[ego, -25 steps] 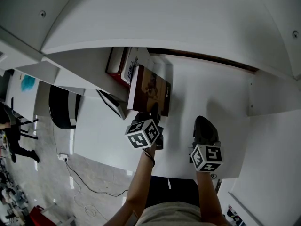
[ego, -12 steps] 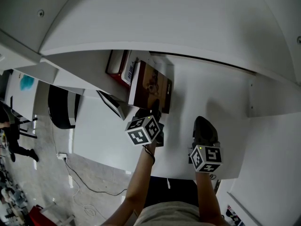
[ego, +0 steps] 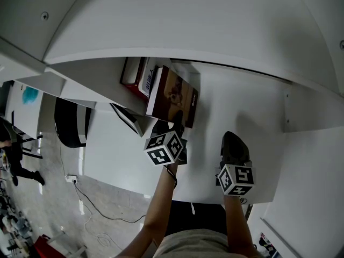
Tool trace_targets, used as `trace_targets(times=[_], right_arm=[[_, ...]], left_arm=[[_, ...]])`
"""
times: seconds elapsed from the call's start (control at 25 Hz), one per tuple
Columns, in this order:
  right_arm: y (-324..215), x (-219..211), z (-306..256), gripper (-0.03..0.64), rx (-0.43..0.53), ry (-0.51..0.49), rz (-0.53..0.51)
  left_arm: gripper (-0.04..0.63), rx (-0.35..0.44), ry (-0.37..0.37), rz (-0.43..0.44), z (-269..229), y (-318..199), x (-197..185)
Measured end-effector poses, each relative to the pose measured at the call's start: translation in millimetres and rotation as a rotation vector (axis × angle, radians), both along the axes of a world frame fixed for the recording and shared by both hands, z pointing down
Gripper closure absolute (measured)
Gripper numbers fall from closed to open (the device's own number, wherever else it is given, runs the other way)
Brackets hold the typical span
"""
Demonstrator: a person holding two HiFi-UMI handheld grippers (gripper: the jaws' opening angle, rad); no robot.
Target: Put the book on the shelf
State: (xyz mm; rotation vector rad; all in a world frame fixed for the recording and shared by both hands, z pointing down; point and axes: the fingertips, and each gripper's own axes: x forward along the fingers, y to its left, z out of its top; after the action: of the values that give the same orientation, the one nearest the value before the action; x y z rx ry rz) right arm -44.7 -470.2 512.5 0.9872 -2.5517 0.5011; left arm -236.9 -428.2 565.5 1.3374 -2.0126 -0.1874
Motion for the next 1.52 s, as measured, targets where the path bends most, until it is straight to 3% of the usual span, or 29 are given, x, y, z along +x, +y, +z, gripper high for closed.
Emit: trace_targets(times=[0.32, 0.64, 0.8, 1.52], right_arm=[[5, -2, -1, 0.600, 0.003, -0.005, -0.007], [11, -4, -6, 0.600, 0.006, -0.014, -0.010], [13, -4, -6, 0.600, 0.007, -0.011, -0.007], [3, 3, -1, 0.600, 0.004, 0.002, 0.012]], left_arm=[[0.368, 0.024, 0.007, -0.010, -11, 18, 8], [0.370, 0.022, 0.066, -0.022, -3, 34, 19], [0.449, 0.025, 0.082, -0.015, -1, 34, 19], [0.457, 0.034, 0.089, -0.043, -2, 16, 15]])
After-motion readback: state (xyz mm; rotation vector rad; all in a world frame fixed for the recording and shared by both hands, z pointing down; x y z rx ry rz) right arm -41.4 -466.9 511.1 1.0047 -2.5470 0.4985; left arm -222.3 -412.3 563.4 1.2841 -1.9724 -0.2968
